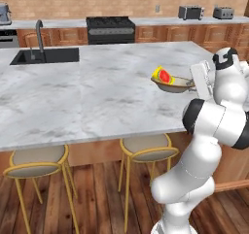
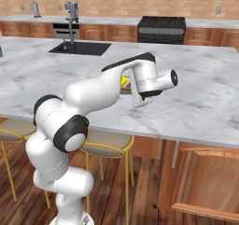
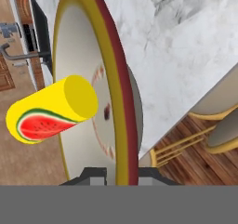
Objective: Place the cup inside the bowl on the dining table and move the bowl to any counter.
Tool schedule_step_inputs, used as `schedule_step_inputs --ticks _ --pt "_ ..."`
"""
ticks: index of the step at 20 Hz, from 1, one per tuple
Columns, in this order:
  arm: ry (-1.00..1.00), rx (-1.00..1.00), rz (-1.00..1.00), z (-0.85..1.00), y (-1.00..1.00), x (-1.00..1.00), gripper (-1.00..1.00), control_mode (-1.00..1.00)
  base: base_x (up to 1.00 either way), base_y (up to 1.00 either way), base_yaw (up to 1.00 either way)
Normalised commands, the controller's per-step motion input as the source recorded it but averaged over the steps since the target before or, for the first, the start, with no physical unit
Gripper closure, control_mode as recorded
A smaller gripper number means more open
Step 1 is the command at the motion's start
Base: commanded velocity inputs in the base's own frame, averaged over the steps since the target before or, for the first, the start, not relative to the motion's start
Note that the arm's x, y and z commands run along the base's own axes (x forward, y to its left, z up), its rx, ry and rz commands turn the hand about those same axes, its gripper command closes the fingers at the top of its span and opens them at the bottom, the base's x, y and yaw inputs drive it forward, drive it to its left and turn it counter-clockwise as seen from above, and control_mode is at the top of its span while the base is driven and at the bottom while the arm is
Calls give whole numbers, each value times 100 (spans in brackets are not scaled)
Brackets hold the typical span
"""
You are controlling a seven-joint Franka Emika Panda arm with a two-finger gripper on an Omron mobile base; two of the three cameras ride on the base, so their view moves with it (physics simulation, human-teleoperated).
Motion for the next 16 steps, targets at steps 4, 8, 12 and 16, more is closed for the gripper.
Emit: schedule_step_inputs --ticks 4,8,12,16 --pt "0 0 0 0 0 0 100 100 0 -39 5" --pt "0 0 0 0 0 0 100 100 0 -46 4" --pt "0 0 0 0 0 0 100 100 0 -51 3" --pt "0 0 0 0 0 0 100 100 0 -53 2"
